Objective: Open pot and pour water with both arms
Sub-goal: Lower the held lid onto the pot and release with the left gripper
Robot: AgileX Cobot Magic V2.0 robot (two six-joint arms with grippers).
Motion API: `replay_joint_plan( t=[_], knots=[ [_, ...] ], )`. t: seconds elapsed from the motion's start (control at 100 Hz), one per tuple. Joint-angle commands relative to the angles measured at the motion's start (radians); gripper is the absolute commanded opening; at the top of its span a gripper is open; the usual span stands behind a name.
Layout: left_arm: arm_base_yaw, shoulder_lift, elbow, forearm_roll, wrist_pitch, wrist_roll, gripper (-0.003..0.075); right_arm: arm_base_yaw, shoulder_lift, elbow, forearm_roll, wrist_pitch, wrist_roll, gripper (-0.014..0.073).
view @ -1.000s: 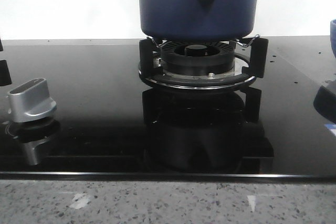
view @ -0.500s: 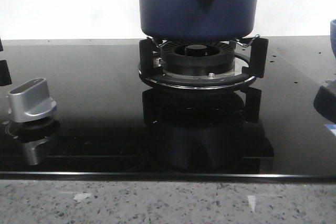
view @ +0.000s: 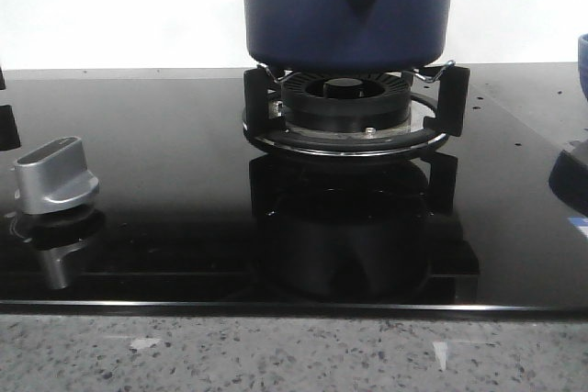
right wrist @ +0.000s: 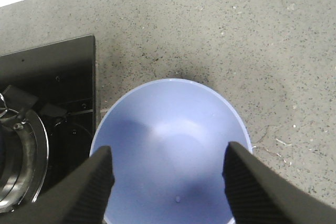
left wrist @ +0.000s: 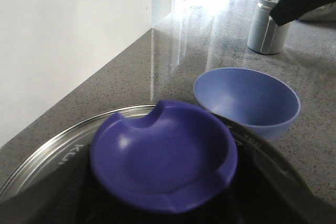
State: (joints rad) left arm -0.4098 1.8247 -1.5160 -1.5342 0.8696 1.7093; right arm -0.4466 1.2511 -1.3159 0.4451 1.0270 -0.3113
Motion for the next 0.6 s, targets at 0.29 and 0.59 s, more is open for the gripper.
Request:
replay_joint_plan(
  t=[0.29,0.59],
  knots=[
    [0.088,-0.136,-0.037,-0.16,0.1,-0.011,0.0527,-0.007,-0.027,-0.033,0.03,-0.05,-0.006,0.0414],
    [0.229,-0.28,-0.037,-0.161,0.169,-0.039,0.0489,-0.007,-0.027,-0.033,0.068,-0.046,-0.006,0.0414]
  ],
)
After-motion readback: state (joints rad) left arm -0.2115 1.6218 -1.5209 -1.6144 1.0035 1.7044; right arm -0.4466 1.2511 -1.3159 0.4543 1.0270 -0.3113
